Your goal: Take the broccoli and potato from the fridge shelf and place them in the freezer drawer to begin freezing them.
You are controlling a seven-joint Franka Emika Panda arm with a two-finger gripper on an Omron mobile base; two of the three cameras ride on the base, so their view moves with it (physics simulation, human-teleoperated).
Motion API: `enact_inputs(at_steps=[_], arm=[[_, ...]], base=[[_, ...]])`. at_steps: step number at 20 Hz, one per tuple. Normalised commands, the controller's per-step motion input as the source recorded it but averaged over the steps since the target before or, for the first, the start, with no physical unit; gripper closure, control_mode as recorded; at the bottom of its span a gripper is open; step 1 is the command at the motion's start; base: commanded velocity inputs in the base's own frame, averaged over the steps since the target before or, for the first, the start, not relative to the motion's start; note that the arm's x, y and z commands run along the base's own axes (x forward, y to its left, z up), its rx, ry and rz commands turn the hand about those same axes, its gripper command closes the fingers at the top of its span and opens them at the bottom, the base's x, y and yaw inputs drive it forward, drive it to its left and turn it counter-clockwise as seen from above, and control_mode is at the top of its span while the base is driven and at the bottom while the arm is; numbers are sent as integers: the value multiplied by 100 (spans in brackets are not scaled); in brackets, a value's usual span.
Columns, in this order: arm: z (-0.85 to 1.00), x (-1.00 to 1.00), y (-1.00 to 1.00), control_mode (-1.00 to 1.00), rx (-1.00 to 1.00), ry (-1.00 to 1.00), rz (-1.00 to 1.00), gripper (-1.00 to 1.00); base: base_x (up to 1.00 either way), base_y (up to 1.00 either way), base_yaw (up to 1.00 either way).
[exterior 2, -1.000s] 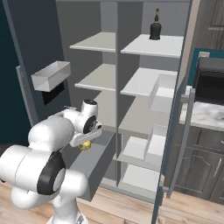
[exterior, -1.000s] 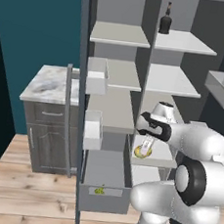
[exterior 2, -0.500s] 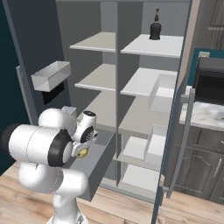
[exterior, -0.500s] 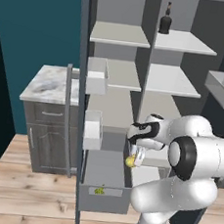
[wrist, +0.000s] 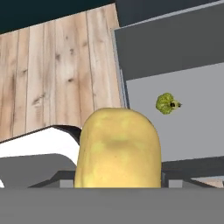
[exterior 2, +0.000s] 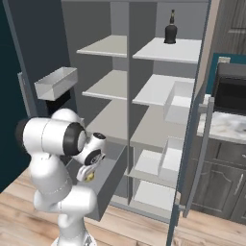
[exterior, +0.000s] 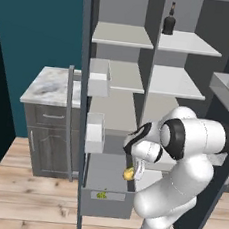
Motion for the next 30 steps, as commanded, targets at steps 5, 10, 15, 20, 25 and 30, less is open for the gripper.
enact_inputs(at_steps=[5,10,15,20,25,30], arm=[[-42,4,-9,-100,9,0,3,100],[-33,18,0,-100,6,2,0,100],[-34,23,1,-100,3,8,0,100],[-30,18,7,-100,0,12,0,100],[-5,13,8,-100,0,8,0,100],[0,26,7,-100,0,1,0,100]], base=[[0,0,0],[0,0,0],[0,0,0],[0,0,0],[0,0,0],[0,0,0]])
